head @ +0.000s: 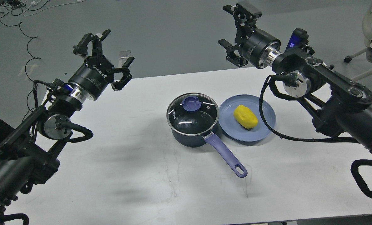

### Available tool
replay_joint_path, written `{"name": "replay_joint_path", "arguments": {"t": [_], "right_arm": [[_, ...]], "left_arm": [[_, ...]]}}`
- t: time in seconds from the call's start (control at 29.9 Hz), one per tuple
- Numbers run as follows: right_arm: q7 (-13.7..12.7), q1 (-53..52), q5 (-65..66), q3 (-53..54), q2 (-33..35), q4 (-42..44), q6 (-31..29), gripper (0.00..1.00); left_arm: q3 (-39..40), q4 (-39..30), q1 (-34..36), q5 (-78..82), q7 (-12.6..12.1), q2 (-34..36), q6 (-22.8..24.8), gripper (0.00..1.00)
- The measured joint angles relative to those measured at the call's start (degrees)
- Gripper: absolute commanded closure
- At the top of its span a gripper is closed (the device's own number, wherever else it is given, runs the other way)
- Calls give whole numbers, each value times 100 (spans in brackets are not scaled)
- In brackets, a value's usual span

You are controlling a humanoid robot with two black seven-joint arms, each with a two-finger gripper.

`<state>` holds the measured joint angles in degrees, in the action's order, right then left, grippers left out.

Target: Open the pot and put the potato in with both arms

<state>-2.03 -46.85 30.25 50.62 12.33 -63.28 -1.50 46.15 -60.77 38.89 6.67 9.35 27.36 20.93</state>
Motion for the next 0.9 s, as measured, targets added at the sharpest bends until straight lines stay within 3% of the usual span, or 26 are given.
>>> {"name": "replay_joint_path", "arguments": {"t": [0.73, 0.9], "right_arm": [[-56, -217, 16, -191, 2, 18, 1, 0], [-73, -342, 15, -215, -15, 192, 1, 0]], "left_arm": [[-9, 157, 87, 29, -29, -69, -207, 2], [-75, 497, 298, 53, -182, -97, -264, 2]]}}
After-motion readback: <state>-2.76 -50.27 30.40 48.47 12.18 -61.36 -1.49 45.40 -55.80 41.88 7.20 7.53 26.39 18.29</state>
